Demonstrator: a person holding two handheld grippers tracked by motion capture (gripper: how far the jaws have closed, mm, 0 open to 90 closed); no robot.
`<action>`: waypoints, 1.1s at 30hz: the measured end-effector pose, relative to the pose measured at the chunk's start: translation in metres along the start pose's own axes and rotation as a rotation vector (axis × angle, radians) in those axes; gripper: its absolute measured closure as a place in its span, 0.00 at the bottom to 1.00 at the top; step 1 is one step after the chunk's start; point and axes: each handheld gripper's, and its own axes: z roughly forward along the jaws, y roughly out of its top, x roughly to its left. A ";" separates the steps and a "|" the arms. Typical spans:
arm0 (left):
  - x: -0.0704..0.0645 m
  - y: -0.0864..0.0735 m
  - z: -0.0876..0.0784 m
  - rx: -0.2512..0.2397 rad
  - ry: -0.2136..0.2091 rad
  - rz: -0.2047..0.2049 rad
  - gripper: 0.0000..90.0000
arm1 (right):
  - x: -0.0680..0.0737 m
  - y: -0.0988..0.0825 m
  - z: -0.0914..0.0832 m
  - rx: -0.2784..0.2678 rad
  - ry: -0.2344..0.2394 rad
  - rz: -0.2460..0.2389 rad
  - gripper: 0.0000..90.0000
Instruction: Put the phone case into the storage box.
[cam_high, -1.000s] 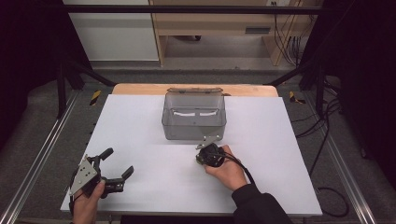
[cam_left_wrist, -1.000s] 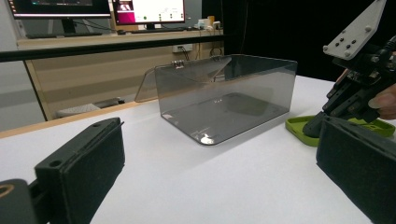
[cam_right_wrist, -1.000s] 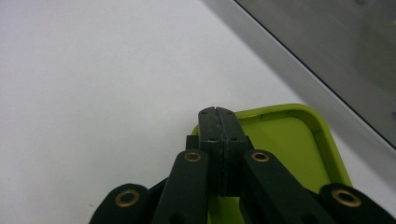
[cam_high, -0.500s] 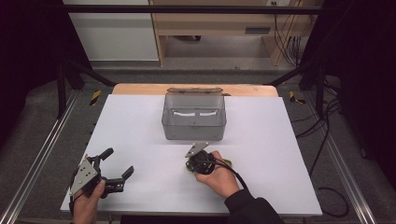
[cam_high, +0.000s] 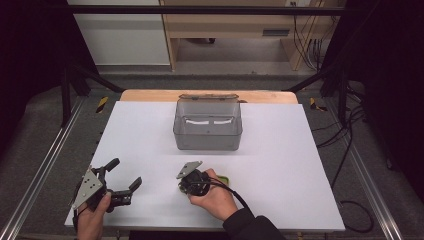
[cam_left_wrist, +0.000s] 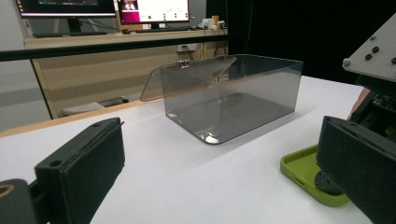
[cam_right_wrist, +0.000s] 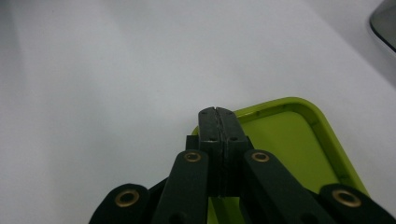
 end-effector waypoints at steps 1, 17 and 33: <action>0.000 0.000 0.000 0.000 0.000 0.000 0.01 | 0.001 0.001 0.001 -0.002 0.004 -0.006 1.00; 0.001 0.000 0.000 0.001 -0.002 -0.001 0.01 | 0.002 0.000 -0.002 -0.021 -0.003 -0.016 1.00; -0.001 -0.001 0.001 0.010 -0.004 0.007 0.01 | -0.018 -0.028 -0.046 -0.126 -0.043 0.044 0.99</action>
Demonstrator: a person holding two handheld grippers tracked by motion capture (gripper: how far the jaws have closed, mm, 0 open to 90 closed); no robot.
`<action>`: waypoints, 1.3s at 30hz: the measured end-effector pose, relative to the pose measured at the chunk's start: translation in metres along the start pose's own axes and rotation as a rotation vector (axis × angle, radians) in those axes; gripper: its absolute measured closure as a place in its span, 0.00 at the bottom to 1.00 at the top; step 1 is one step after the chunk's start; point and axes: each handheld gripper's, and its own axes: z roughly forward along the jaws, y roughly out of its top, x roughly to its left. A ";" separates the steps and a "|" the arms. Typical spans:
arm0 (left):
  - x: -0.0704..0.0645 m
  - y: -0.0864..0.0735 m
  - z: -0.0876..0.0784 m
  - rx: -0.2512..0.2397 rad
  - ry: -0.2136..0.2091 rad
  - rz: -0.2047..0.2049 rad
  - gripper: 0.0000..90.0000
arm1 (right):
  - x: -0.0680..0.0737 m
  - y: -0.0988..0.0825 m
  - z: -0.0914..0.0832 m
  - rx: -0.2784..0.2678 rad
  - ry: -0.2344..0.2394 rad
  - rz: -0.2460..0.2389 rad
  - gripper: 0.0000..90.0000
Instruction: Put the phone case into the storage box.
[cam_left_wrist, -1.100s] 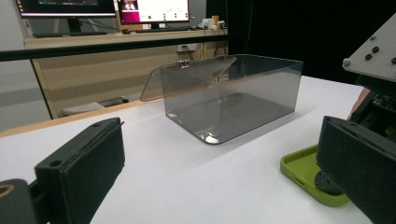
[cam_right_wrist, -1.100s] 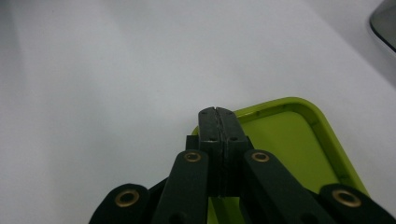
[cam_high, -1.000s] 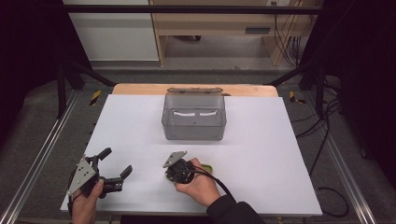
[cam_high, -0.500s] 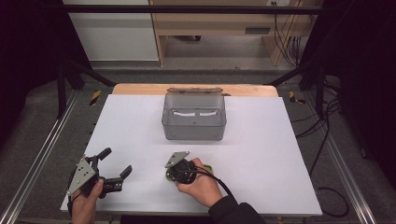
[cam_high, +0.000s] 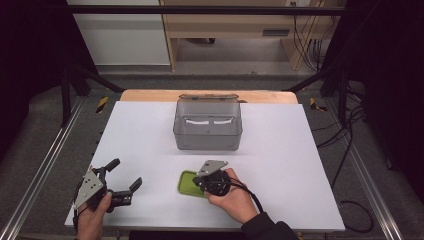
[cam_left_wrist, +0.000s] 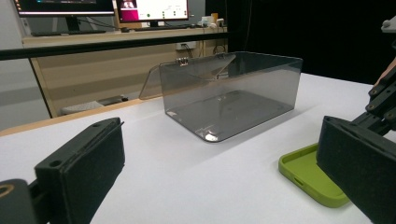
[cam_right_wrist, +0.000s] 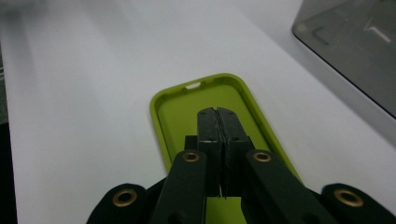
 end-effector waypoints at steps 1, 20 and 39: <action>0.000 0.000 0.000 0.001 0.000 0.001 0.01 | -0.002 -0.003 -0.004 -0.004 -0.002 0.006 0.99; -0.001 0.000 0.001 0.010 -0.004 0.007 0.01 | -0.018 -0.026 -0.031 -0.059 -0.030 0.059 0.62; -0.001 -0.001 0.001 0.009 -0.005 0.003 0.01 | -0.013 -0.037 -0.032 -0.064 -0.027 0.063 0.18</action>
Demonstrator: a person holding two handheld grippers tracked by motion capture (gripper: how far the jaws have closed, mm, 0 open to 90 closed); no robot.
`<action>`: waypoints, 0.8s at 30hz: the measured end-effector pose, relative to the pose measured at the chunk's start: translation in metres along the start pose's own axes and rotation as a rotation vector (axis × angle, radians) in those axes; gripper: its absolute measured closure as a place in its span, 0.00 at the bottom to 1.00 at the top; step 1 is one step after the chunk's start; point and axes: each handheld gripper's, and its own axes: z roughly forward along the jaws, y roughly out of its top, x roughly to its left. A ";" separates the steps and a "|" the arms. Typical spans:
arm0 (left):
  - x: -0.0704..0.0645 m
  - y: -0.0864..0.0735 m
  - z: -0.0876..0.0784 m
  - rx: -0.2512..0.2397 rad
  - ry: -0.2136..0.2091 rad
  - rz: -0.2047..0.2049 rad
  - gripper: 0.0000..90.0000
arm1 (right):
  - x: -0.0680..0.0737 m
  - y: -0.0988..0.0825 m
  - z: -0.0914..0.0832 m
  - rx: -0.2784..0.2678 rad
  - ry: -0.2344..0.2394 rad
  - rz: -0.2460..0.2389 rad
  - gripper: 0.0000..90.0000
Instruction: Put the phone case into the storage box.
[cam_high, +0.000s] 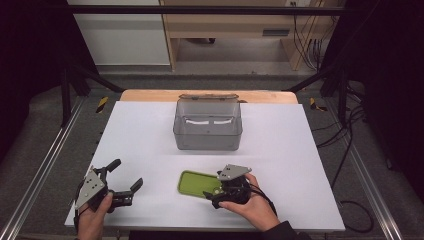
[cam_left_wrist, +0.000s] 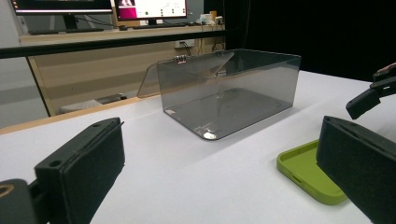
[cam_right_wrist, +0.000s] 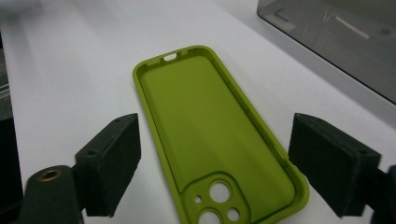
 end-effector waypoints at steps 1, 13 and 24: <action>0.000 0.000 0.000 0.002 0.000 0.002 0.01 | 0.000 -0.002 0.000 -0.001 0.001 0.004 0.16; 0.000 0.000 0.000 0.002 -0.002 0.000 0.01 | 0.005 -0.016 -0.004 0.004 0.014 0.007 0.10; -0.001 0.000 0.000 0.002 -0.004 -0.001 0.01 | 0.008 -0.020 -0.007 0.002 0.021 -0.033 0.29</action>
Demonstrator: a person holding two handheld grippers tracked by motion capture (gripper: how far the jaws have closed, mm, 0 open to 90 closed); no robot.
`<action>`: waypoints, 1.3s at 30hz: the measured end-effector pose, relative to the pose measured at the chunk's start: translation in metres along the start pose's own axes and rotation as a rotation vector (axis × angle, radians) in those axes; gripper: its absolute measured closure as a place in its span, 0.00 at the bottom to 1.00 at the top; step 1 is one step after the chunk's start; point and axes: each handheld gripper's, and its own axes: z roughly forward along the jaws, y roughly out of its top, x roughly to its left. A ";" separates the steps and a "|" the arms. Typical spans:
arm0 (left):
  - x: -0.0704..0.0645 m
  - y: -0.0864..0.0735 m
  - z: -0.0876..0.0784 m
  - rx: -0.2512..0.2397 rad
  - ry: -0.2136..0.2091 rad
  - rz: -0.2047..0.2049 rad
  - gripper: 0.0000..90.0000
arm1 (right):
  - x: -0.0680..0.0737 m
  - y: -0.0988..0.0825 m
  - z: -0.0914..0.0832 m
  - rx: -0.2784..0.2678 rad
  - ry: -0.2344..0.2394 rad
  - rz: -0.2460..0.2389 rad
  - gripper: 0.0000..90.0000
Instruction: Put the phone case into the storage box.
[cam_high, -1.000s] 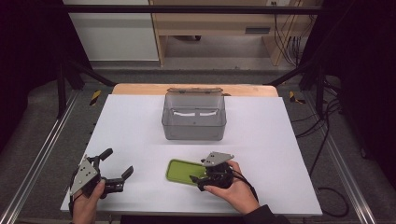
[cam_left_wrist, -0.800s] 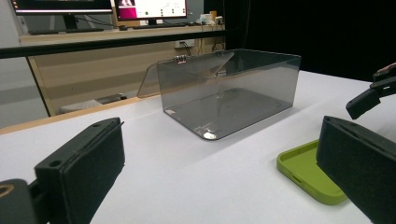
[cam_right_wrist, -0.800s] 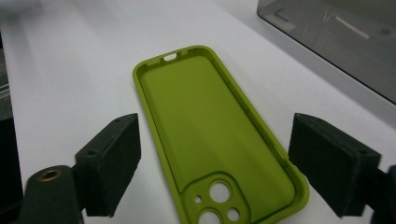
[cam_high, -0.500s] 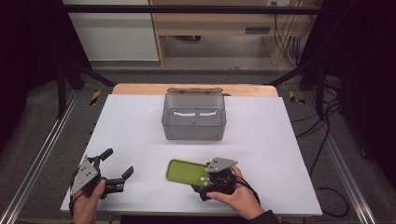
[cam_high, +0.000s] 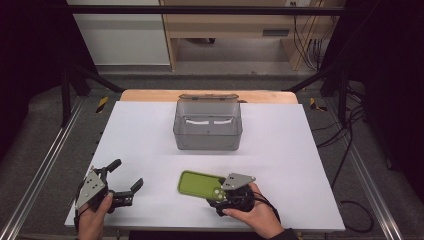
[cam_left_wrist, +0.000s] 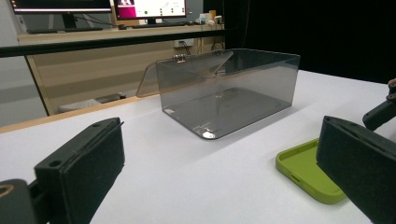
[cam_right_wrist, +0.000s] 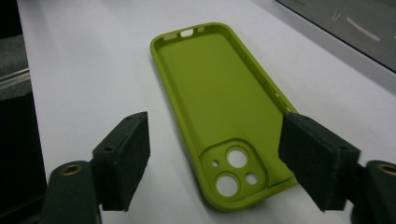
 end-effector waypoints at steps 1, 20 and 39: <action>0.000 0.000 0.000 0.000 0.000 0.000 0.01 | 0.001 -0.001 0.001 0.007 0.002 -0.015 0.33; 0.000 0.000 0.000 0.001 -0.001 0.002 0.01 | 0.002 -0.007 0.002 0.043 0.051 -0.085 0.74; -0.001 0.000 0.001 0.004 -0.004 0.003 0.01 | 0.002 -0.011 0.005 0.054 0.058 -0.145 0.93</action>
